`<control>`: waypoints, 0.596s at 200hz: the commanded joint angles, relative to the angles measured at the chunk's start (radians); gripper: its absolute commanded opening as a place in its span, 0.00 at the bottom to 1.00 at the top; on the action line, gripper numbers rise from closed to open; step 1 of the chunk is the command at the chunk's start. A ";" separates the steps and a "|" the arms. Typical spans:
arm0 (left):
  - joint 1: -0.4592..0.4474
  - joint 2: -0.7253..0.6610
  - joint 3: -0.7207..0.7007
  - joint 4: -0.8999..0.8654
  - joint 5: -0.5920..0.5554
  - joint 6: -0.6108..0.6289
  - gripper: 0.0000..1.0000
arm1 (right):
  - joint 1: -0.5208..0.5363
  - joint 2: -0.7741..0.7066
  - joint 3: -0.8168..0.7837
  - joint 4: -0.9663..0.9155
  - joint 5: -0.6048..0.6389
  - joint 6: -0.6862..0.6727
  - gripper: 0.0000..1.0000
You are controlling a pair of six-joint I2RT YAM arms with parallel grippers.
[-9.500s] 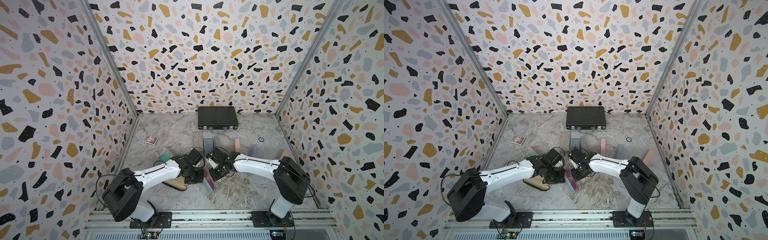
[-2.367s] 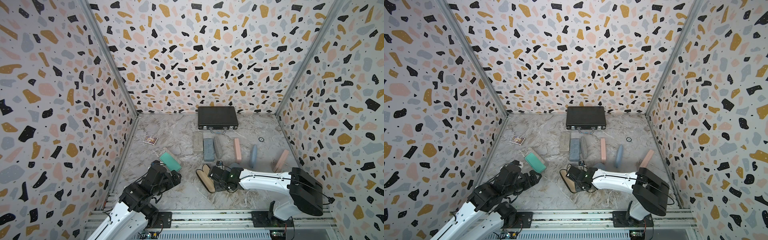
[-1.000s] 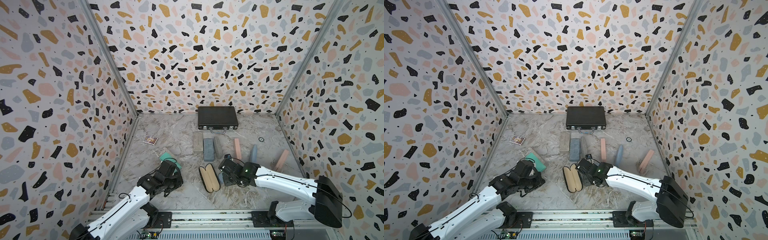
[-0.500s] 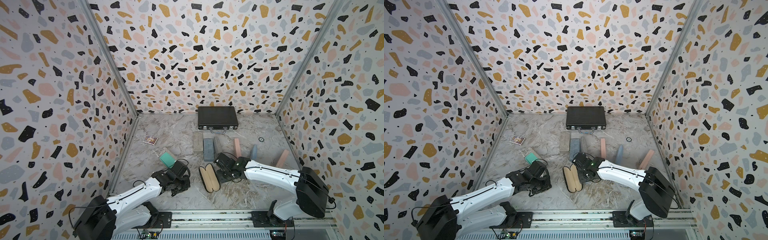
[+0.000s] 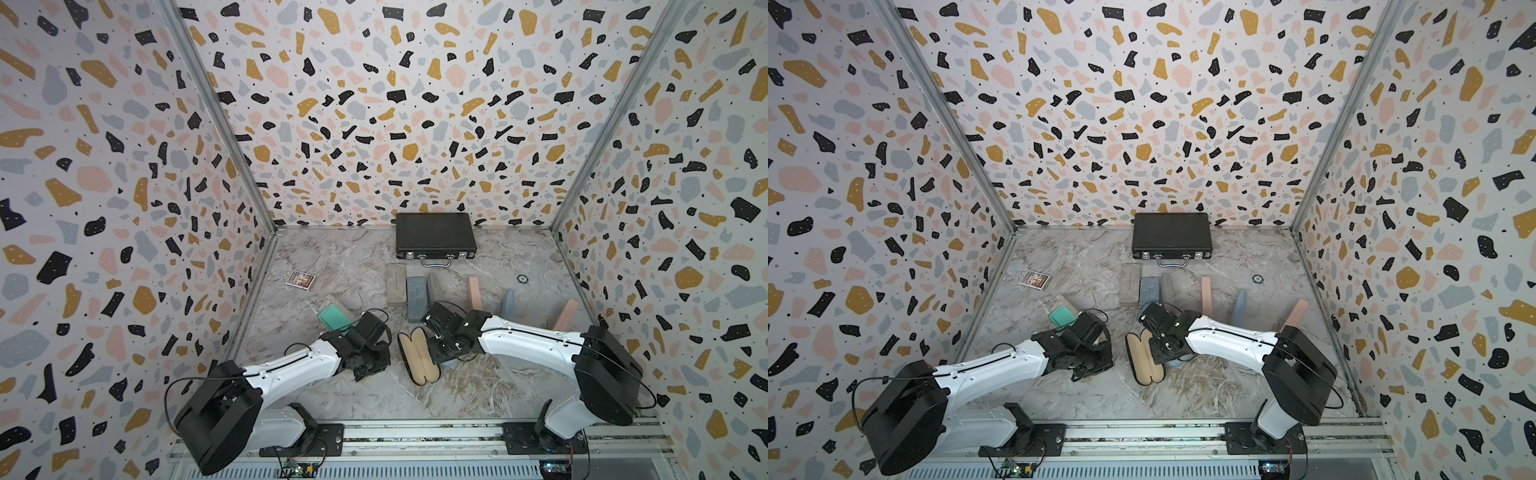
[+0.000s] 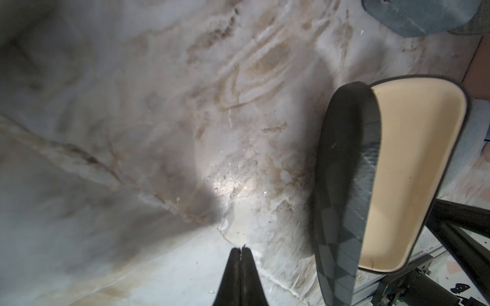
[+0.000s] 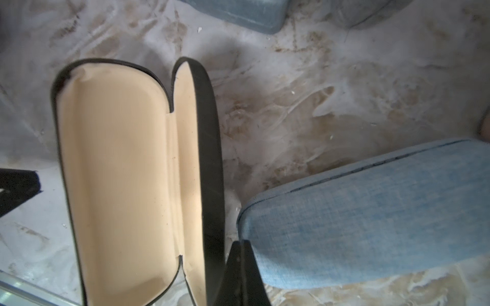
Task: Close the glasses case
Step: Close the glasses case at the center of the board.
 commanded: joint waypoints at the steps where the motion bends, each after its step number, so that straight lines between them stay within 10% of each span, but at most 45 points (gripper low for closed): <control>1: -0.008 0.022 0.035 0.023 -0.005 0.027 0.00 | -0.004 0.005 0.042 -0.014 -0.007 -0.012 0.00; 119: -0.051 0.115 0.078 0.079 0.008 0.018 0.00 | -0.004 0.059 0.073 -0.004 -0.052 -0.014 0.01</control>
